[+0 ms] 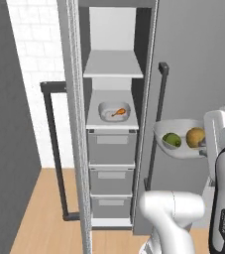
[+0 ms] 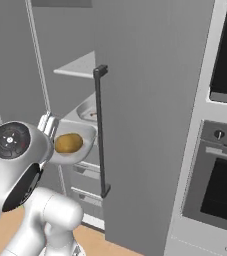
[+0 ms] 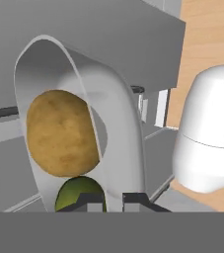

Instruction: Take the meat container that has the chicken drumstick and place it on the second highest rack of the freezer. Then take the vegetable container that has the lime and potato and place it on the highest rack of the freezer.

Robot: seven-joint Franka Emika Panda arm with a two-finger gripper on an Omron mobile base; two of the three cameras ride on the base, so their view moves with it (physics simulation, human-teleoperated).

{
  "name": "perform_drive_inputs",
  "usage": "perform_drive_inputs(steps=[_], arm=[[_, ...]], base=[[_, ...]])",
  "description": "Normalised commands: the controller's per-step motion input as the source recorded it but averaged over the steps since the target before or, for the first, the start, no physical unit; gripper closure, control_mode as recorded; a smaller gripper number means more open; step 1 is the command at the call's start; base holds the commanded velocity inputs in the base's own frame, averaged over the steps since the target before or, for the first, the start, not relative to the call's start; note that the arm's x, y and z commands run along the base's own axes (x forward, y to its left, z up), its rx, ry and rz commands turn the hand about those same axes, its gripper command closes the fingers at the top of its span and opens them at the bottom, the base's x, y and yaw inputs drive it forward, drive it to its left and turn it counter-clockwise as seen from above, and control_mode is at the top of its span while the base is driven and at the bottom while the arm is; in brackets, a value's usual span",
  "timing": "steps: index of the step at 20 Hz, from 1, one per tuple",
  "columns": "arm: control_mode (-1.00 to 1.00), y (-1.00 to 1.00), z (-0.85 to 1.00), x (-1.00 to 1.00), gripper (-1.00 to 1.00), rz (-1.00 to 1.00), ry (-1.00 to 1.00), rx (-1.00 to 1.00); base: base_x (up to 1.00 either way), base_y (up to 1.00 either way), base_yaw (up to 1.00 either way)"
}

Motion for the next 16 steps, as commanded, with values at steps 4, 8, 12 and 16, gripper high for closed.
perform_drive_inputs(steps=[4,8,12,16], arm=[[1.0,0.0,0.0,0.0,1.0,0.0,0.0,0.0],[1.0,0.0,0.0,0.0,1.0,0.0,0.0,0.0],[1.0,0.0,0.0,0.0,1.0,0.0,0.0,0.0],[1.0,0.0,0.0,0.0,1.0,0.0,0.0,0.0]], base=[[0.43,0.42,0.05],[0.58,0.35,0.1],[0.58,0.19,0.14],[0.39,0.0,0.16]])
